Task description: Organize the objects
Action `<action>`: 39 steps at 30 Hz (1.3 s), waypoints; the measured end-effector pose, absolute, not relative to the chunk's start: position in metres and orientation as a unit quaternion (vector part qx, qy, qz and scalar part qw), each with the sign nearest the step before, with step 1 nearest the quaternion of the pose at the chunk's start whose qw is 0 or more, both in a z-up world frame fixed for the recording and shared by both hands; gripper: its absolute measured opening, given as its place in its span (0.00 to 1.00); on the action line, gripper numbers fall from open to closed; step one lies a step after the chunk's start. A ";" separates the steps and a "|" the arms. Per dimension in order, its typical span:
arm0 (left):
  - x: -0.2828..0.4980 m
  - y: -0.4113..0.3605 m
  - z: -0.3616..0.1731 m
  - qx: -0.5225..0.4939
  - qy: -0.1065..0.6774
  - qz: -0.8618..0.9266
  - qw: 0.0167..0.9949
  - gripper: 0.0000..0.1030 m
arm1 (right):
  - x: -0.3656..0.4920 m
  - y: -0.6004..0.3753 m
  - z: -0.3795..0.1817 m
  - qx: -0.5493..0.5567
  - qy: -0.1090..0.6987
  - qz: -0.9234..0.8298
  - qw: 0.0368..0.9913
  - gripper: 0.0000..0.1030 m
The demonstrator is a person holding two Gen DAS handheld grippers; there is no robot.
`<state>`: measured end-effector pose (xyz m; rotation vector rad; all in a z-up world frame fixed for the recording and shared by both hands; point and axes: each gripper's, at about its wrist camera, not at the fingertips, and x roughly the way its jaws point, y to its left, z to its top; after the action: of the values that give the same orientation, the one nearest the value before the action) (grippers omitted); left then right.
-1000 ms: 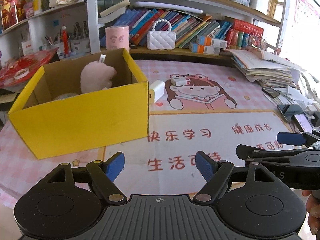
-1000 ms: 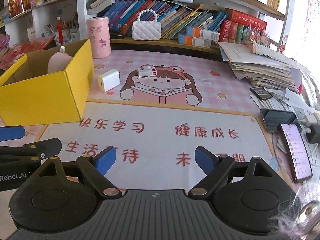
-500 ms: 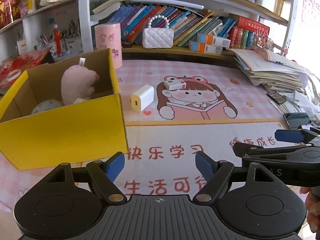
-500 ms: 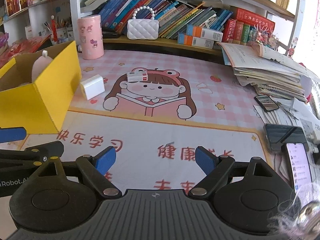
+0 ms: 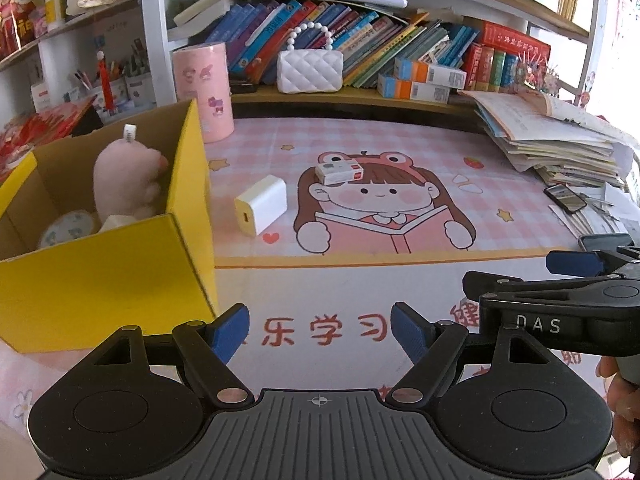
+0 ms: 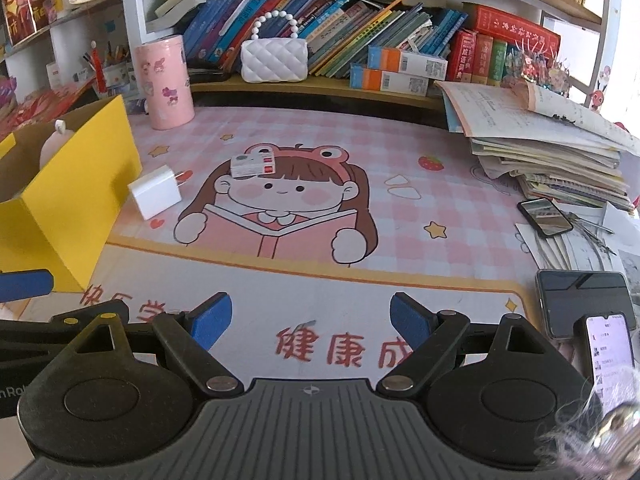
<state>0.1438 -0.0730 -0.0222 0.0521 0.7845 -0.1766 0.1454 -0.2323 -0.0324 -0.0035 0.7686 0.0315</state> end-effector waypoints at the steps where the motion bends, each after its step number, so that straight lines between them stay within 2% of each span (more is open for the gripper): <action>1: 0.146 -0.075 -0.022 0.027 0.381 -0.084 0.920 0.77 | 0.147 -0.235 -0.033 0.000 0.375 0.015 0.927 0.83; 15: 0.180 -0.110 -0.024 0.046 0.346 -0.023 0.937 0.77 | 0.162 -0.268 -0.031 0.023 0.342 0.003 0.939 0.83; 21: 0.212 -0.113 -0.031 0.019 0.341 0.042 0.939 0.76 | 0.164 -0.280 -0.028 0.023 0.324 -0.004 0.946 0.83; 37: 0.291 -0.108 -0.066 -0.011 0.357 0.180 0.917 0.76 | 0.169 -0.308 -0.043 0.027 0.352 -0.021 0.935 0.83; 39: 0.296 -0.107 -0.070 -0.010 0.360 0.185 0.914 0.72 | 0.170 -0.310 -0.044 0.027 0.355 -0.022 0.934 0.83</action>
<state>0.2963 -0.1066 -0.0702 -0.0206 0.7419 0.3809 0.1700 -0.3100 -0.0443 0.0562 0.7251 -0.0446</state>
